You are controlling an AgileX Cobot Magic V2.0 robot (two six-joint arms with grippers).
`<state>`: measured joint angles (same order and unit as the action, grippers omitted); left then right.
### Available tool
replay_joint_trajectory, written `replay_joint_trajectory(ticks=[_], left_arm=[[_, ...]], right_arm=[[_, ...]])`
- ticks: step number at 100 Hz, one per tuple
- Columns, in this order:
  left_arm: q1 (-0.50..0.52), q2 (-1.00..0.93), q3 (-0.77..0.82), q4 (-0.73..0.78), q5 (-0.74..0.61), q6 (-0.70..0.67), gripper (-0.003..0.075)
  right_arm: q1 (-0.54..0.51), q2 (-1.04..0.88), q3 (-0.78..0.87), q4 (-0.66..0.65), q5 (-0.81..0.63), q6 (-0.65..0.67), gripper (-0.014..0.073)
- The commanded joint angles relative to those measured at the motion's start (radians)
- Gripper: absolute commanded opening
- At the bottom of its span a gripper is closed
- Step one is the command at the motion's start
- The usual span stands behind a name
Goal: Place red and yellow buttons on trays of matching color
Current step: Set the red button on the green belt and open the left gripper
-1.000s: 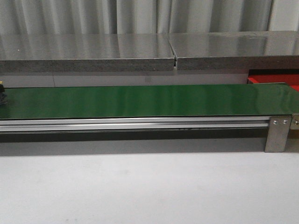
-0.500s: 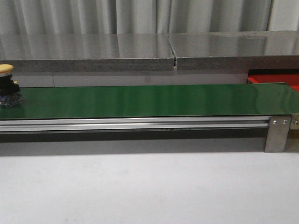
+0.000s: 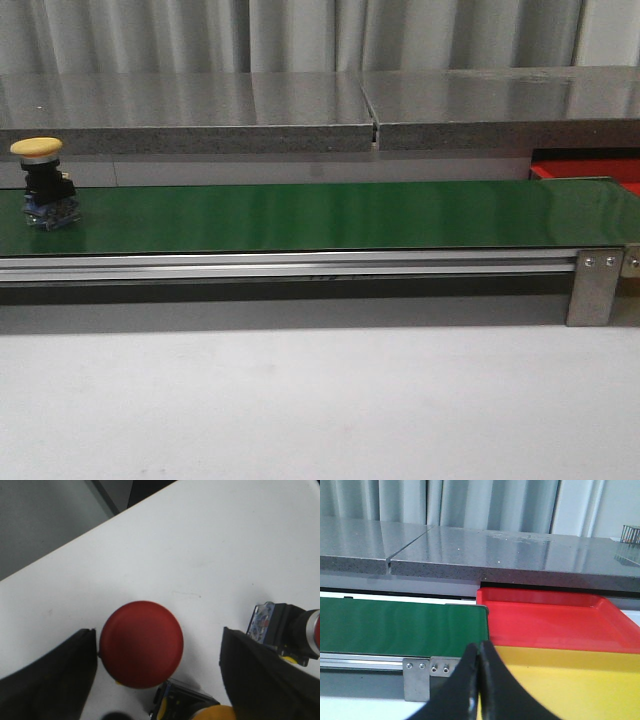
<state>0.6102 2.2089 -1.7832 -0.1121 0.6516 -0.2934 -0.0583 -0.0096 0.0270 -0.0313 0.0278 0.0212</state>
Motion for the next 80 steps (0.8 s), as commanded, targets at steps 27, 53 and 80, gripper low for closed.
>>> replay_joint_trajectory(ticks=[27, 53, 80], left_arm=[[0.003, -0.062, -0.032, -0.002, -0.056, -0.009, 0.0282], [0.003, -0.111, -0.032, 0.000, -0.056, -0.009, 0.0282], [-0.001, -0.272, 0.022, -0.006, -0.035, 0.042, 0.0282]], right_arm=[[-0.005, -0.015, -0.010, -0.008, -0.082, 0.000, -0.0067], [-0.005, -0.015, -0.010, -0.008, -0.082, 0.000, -0.0067], [-0.005, -0.015, -0.010, -0.008, -0.082, 0.000, -0.0067]])
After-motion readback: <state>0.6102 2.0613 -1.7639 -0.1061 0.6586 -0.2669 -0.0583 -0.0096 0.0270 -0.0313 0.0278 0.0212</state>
